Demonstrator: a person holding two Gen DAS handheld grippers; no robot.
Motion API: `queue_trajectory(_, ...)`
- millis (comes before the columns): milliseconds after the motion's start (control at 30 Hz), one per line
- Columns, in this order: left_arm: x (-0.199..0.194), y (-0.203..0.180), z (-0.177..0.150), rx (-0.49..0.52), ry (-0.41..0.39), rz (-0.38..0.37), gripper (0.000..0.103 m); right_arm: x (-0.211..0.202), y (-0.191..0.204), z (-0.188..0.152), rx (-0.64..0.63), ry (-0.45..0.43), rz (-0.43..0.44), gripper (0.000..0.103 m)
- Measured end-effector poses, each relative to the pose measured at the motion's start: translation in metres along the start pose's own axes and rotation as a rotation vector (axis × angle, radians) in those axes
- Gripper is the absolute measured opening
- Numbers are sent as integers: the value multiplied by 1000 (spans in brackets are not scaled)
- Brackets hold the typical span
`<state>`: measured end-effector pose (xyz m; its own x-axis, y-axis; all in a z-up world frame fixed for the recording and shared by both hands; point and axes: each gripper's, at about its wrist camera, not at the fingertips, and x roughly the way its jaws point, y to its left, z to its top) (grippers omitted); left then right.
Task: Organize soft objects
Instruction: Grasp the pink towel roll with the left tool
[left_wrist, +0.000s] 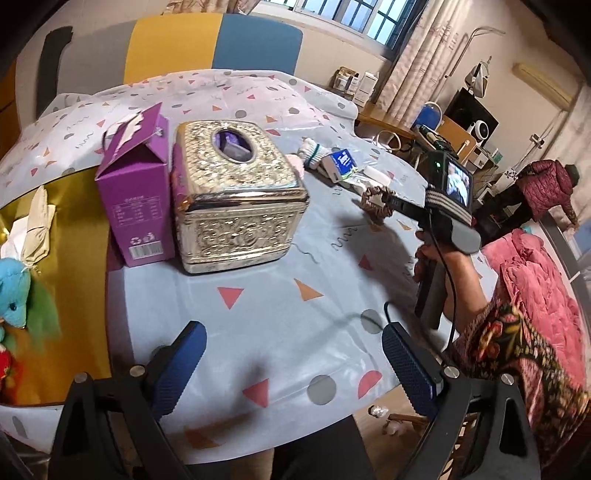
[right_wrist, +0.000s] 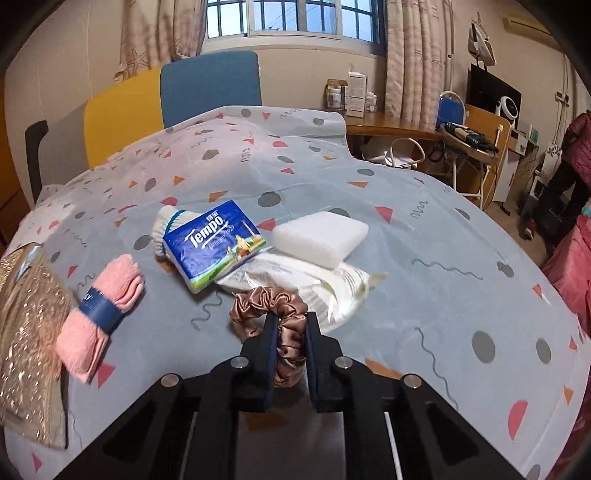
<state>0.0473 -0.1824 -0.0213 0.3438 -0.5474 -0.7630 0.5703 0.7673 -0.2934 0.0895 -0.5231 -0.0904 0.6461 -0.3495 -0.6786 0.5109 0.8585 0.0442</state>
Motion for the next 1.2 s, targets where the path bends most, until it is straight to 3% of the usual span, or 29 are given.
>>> queue_trajectory(300,9,-31,23,66,-9,-22,97,-16,-22,-25,69,21,3,12)
queue_trajectory(467,20,-51,59,105,-42,1,97,-17,-18,-32,47,47,3,12)
queue_trajectory(700,79,-84,139,204,-55,149,97,-27,14,-43,-102,55,-11,12)
queue_trajectory(933,175,-88,190,270,90,314,94,-31,6,-54,-8,90,43,12)
queue_trajectory(1033,210,-82,197,282,173,369,81,-26,5,-62,4,80,67,13)
queue_trajectory(1200,252,-67,203,290,257,462,77,-27,8,-63,-6,70,56,13)
